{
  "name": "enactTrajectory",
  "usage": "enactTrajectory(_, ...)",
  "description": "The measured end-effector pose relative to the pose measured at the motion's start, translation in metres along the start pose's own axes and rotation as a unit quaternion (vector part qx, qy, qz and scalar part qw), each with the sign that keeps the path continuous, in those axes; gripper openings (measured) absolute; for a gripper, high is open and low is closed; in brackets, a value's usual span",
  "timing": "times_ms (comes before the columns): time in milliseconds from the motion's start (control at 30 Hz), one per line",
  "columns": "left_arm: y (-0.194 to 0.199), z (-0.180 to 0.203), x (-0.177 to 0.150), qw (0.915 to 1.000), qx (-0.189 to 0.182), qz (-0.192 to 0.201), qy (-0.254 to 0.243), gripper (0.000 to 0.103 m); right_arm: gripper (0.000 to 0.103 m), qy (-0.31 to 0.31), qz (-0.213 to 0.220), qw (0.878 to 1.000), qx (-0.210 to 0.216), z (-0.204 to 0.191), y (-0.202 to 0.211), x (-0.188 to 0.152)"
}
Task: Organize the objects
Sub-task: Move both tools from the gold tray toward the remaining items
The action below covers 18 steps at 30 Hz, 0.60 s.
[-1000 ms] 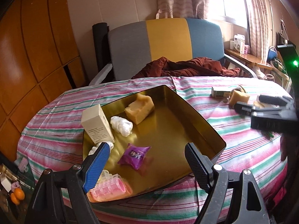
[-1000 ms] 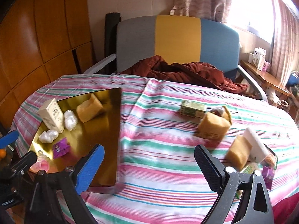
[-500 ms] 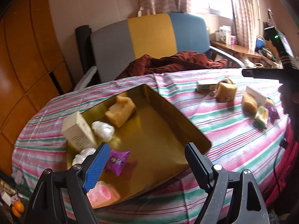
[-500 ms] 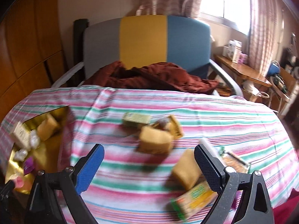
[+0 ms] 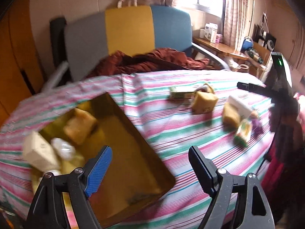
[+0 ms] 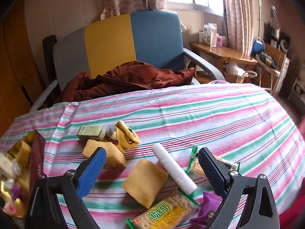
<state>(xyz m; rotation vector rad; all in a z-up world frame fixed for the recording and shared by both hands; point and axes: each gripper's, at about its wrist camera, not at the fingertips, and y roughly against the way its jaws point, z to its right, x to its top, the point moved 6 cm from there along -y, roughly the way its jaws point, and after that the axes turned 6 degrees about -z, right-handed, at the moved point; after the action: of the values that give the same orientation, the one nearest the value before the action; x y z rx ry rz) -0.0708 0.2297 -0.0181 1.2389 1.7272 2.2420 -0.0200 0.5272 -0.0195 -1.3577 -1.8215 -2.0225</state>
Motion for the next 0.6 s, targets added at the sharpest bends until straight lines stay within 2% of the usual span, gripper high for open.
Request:
enactTrajectory(133,-0.027,0.012,0.023,0.9982,-0.043,-0.034,0.026,0.082,0.099,-0.03,-0.005,0.999,0.01,0.009,0.001,0.0)
enactTrajectory(300,-0.054,0.026,0.054,0.9976,-0.045,-0.045,0.028,0.082,0.1,-0.079,-0.01,0.996,0.035,0.025,0.004,0.002)
enactTrajectory(600,-0.12,0.041,0.108,0.9924,-0.055,-0.1,0.047,0.084,0.1,-0.073,-0.013,0.997,0.037,0.023,0.006,0.002)
